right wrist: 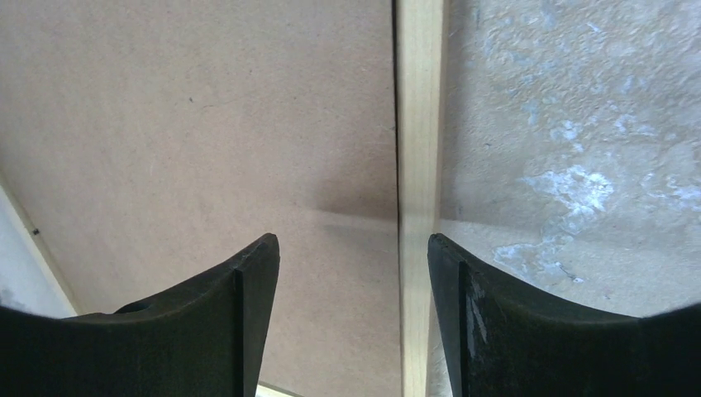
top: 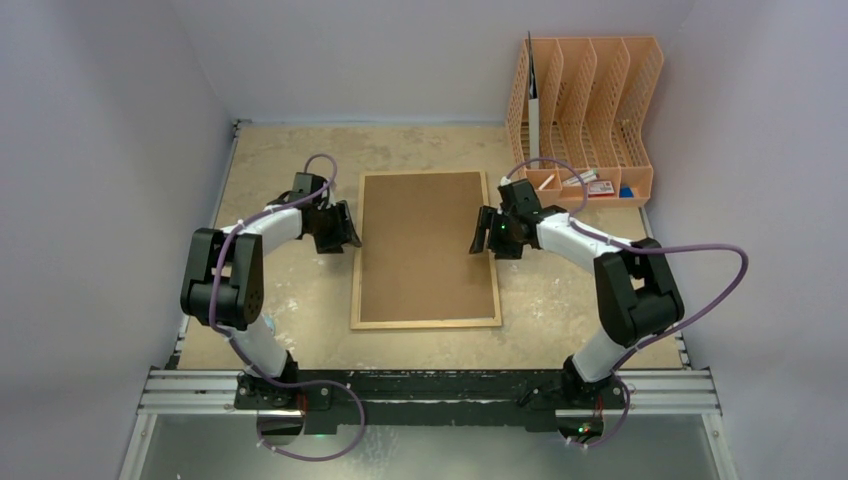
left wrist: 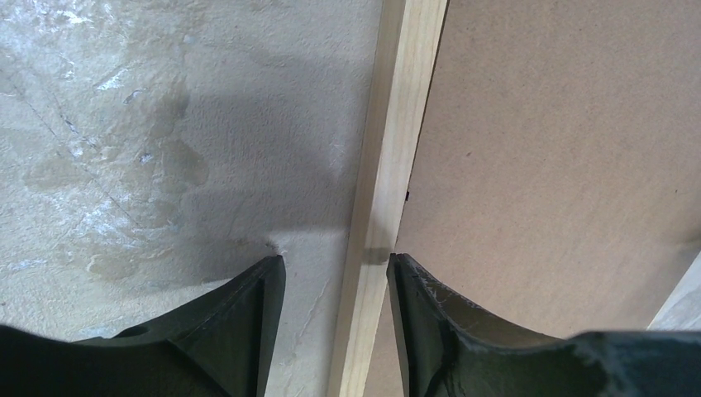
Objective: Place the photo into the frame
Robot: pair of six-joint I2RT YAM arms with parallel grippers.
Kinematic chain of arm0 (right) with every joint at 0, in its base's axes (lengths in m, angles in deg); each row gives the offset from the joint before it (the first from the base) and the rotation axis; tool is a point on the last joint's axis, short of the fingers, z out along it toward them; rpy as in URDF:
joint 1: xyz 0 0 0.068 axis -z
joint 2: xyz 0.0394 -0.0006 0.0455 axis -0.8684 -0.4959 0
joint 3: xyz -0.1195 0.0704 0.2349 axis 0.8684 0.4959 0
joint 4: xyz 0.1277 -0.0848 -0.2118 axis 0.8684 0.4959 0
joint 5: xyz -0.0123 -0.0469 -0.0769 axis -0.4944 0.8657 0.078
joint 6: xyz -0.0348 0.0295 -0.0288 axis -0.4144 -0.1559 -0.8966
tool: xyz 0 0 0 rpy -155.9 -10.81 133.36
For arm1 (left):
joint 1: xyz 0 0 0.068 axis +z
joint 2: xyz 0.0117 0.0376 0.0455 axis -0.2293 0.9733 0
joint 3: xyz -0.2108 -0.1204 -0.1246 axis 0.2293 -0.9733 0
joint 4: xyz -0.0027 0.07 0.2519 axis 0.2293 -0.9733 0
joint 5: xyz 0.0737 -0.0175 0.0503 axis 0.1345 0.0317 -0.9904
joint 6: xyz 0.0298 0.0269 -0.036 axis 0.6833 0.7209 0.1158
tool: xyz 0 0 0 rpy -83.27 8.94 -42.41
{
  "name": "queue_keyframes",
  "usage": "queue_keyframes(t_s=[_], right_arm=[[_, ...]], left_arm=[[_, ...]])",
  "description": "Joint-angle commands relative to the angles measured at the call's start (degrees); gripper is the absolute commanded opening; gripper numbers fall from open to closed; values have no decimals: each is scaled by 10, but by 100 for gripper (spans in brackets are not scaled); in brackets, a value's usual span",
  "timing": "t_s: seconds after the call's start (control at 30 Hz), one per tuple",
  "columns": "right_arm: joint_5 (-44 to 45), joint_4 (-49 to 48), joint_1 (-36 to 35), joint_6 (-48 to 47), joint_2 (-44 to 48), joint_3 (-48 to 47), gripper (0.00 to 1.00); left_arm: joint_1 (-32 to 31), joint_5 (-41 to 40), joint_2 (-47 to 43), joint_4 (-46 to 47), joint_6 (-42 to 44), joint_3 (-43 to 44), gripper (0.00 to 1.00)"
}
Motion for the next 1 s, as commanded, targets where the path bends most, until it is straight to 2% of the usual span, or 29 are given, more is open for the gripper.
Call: queue_keyframes(t_s=[0.0,0.1,0.27,0.5,0.67,0.97], right_arm=[[19,16,-4,-3,18,-6,69],[4,-1,-6,2,18,-3,65],[-15,-22,-11,8,-8,-2,54],[-49,-55,-21,17,-35,10,54],[-92,-83,-22,24,-19,22,54],[15,-13,-21,52,69,23,58]], left_arm=[[0,-11,-15,-8,13,8,53],[0,-5,-13,-5,11,7,53],[0,16,-6,1,10,6,51],[0,52,8,6,12,2,48],[0,53,12,8,12,0,48],[0,41,8,6,7,5,51]])
